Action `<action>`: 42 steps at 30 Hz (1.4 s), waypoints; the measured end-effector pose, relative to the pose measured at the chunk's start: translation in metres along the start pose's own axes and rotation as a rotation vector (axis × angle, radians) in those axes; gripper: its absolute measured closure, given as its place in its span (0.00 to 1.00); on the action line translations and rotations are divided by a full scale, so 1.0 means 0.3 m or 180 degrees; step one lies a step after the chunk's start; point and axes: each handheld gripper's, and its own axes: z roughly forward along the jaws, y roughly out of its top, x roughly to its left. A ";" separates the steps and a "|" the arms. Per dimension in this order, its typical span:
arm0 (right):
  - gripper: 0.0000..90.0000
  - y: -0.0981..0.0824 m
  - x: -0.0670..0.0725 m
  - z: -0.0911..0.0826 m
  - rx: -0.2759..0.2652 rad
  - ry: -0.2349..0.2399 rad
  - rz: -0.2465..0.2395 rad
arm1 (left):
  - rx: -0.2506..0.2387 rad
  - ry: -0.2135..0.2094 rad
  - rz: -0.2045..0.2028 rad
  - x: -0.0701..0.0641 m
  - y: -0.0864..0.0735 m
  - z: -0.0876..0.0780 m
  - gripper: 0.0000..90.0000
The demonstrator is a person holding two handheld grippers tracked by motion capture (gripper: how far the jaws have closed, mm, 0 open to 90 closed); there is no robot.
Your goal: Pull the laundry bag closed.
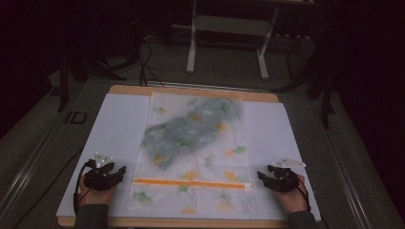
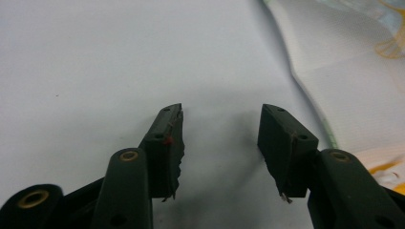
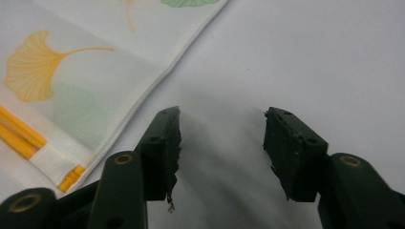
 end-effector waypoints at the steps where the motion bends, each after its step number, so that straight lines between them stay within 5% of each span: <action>1: 0.53 0.000 0.002 0.000 -0.0003 0.0013 -0.0009 | -0.0006 -0.0034 0.0021 0.000 0.000 -0.002 0.61; 15: 0.57 0.009 0.011 -0.007 -0.0030 0.0165 -0.0098 | -0.0125 -0.0196 0.0246 -0.008 0.004 -0.026 0.67; 24: 0.58 0.022 0.014 -0.023 -0.0017 0.0222 -0.0092 | -0.0077 -0.0319 0.0230 -0.008 0.006 -0.032 0.68; 42: 0.59 0.112 0.097 -0.001 -0.0018 0.0463 -0.0467 | -0.0033 -0.0425 0.0284 -0.014 0.006 -0.054 0.66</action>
